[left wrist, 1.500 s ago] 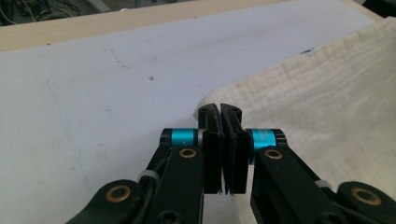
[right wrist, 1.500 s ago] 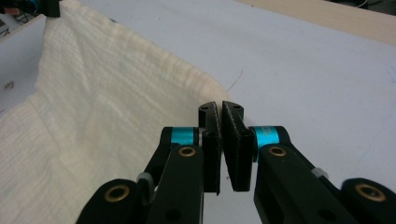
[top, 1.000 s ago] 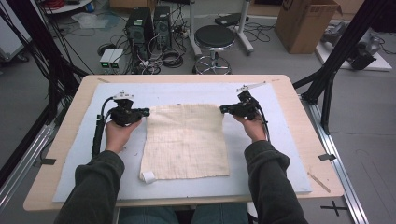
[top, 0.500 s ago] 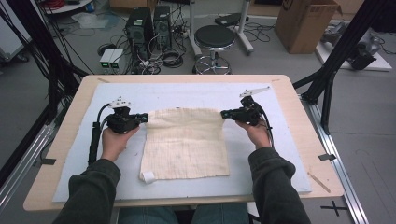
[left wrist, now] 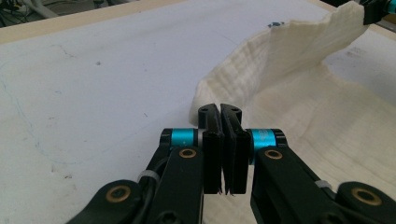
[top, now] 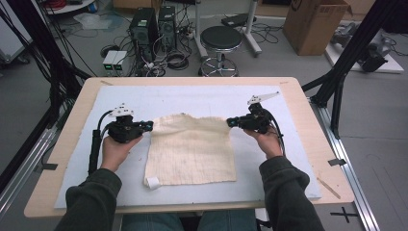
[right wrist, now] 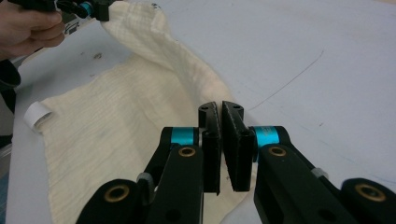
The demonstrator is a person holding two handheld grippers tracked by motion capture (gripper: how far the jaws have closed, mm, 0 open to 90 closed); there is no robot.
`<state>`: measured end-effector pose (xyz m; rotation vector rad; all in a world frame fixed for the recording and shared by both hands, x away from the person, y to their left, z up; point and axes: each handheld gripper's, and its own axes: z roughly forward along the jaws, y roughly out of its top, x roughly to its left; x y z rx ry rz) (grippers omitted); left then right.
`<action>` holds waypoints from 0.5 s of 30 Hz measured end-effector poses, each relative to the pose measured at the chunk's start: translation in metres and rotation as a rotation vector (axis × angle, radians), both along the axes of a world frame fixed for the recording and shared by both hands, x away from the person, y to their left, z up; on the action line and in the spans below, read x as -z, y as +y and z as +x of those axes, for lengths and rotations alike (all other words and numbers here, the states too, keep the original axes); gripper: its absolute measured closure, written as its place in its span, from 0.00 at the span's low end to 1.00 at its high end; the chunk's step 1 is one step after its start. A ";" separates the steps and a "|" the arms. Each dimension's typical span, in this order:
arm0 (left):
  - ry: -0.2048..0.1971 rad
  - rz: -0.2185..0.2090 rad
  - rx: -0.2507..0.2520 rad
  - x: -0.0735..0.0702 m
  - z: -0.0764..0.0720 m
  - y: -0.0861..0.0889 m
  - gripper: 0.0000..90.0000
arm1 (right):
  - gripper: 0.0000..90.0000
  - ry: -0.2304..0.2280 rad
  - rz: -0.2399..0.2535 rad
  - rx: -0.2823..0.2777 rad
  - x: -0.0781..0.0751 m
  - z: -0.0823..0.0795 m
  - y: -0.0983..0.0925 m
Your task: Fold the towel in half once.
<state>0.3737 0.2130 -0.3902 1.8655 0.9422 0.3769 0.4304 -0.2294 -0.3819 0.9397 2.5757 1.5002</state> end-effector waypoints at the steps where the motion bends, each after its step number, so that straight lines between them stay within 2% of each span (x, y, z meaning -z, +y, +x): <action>1: -0.007 -0.006 0.001 0.000 -0.001 0.000 0.97 | 0.96 0.003 -0.001 -0.005 0.000 -0.001 0.000; 7: -0.005 -0.017 0.008 0.005 -0.012 0.004 0.97 | 0.96 0.005 -0.004 -0.022 -0.003 -0.007 -0.001; 9: -0.001 -0.013 0.013 0.006 -0.014 0.006 0.97 | 0.96 -0.007 -0.004 -0.033 -0.004 -0.008 0.000; 15: -0.008 -0.012 0.014 0.008 -0.023 0.014 0.97 | 0.96 -0.001 -0.013 -0.040 -0.006 -0.013 -0.001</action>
